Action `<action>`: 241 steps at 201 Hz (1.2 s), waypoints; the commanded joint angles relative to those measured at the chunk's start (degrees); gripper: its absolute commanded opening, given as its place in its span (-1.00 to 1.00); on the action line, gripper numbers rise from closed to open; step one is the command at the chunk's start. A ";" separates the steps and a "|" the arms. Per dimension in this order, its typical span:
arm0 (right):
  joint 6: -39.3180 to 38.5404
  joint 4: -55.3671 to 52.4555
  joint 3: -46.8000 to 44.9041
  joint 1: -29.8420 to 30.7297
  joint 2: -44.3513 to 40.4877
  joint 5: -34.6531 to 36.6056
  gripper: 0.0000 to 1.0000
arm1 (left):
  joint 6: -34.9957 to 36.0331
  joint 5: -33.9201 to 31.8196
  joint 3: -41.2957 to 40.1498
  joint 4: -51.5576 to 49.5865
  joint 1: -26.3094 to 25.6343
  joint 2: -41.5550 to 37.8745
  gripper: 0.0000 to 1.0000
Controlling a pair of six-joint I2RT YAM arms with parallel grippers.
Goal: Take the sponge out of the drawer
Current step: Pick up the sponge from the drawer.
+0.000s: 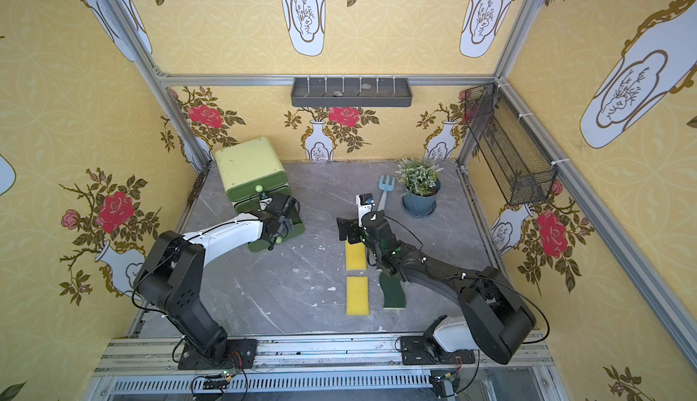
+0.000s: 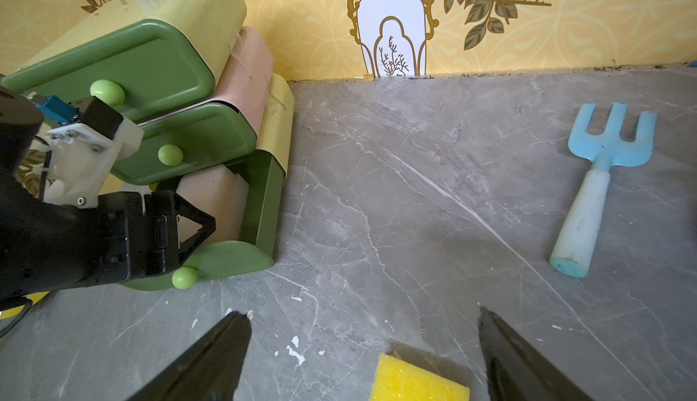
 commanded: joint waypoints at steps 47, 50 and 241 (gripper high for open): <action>0.35 0.59 0.71 -0.22 0.38 -0.10 0.93 | -0.74 0.55 0.03 -1.00 0.03 1.59 0.15; 0.31 0.58 0.70 -0.20 0.47 -0.10 0.93 | -0.79 0.50 0.03 -0.97 0.07 1.63 0.10; 0.30 0.50 0.67 -0.35 0.31 -0.21 0.94 | 0.93 -1.36 -1.99 1.05 0.18 -5.96 -1.00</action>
